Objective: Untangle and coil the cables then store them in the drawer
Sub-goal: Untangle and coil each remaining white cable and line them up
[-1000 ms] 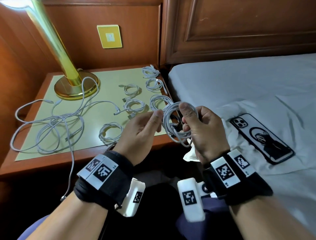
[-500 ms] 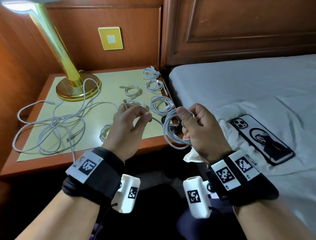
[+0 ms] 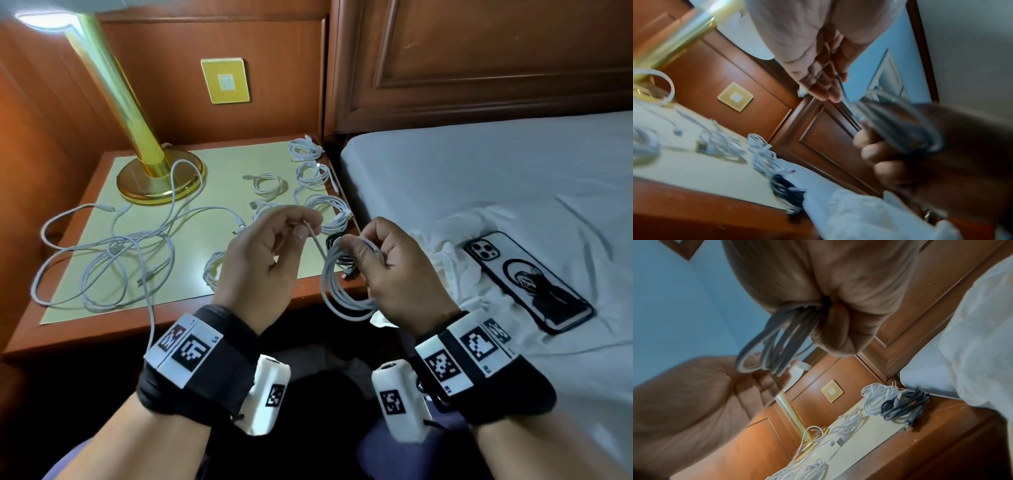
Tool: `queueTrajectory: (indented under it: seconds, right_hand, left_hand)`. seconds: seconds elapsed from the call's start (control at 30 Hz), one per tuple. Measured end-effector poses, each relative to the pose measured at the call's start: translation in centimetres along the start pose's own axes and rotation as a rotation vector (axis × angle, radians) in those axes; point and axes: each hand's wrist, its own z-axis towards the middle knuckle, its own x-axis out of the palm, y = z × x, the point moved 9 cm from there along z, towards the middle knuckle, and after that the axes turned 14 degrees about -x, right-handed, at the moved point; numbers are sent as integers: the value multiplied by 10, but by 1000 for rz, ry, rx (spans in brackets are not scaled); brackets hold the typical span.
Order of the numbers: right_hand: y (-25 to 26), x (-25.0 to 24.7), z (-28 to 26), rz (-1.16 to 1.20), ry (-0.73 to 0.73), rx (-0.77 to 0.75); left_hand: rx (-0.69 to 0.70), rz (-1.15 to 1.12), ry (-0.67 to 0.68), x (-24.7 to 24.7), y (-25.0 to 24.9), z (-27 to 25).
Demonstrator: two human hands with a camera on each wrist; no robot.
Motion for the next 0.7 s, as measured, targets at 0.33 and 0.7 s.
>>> queueTrajectory:
  seconds: [0.33,0.7]
  right_hand:
    - [-15,-15,0,-205,-79,121]
    - [-18,-13,4,-240,-42,91]
  left_hand:
    - [-95,-311,69,12,-5,-8]
    - [-476,-1005,184,18,26,-6]
